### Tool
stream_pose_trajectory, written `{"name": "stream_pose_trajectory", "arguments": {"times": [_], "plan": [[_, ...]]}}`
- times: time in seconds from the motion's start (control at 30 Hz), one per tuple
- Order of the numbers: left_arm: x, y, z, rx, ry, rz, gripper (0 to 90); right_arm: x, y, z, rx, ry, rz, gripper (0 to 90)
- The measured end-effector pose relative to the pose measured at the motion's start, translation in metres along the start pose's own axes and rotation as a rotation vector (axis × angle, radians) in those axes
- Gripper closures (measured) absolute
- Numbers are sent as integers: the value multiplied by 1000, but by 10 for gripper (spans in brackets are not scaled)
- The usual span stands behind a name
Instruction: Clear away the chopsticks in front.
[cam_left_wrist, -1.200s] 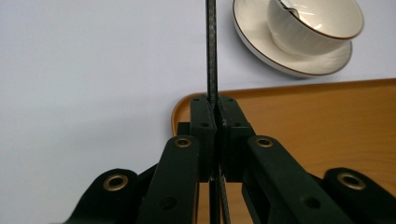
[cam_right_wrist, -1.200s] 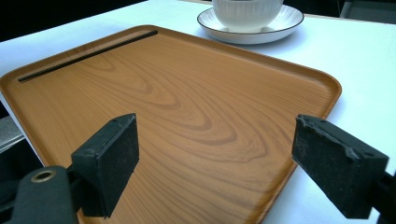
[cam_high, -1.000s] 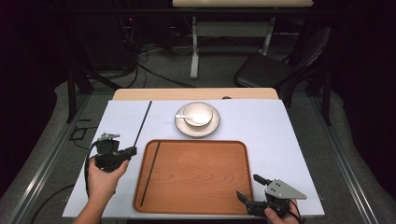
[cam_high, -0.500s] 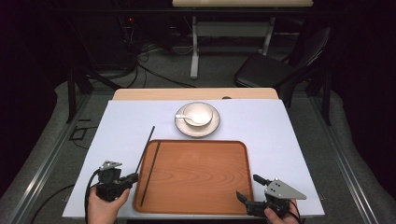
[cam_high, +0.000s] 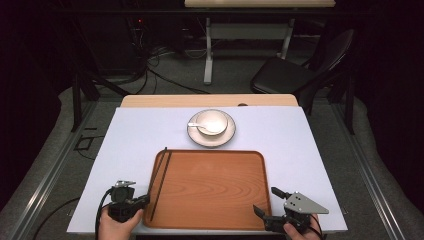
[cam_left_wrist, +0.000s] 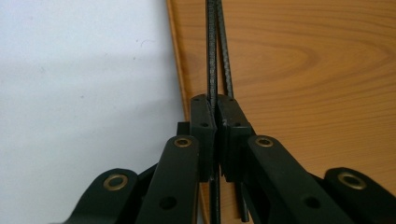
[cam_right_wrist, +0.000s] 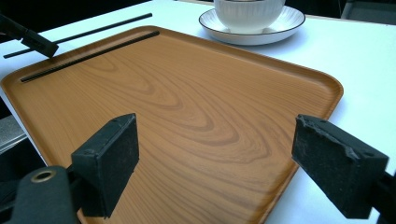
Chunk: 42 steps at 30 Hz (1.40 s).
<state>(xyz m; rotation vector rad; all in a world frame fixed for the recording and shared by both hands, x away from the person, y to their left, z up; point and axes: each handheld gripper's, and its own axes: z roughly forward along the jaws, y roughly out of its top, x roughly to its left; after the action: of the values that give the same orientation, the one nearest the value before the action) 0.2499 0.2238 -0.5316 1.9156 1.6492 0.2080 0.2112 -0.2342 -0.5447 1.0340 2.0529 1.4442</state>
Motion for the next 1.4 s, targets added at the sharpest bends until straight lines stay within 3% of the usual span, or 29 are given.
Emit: {"name": "stream_pose_trajectory", "arguments": {"times": [0.63, 1.13, 1.4], "plan": [[-3, 1, 5, -5, 8, -18, 855, -1, 0, 0, -1, 2, 6, 145], [-6, 1, 5, -17, 13, 5, 814, -1, 0, 0, -2, 2, 5, 145], [-7, 1, 2, -54, 19, 33, 705, -1, 0, 0, 0, -1, 1, 145]]}}
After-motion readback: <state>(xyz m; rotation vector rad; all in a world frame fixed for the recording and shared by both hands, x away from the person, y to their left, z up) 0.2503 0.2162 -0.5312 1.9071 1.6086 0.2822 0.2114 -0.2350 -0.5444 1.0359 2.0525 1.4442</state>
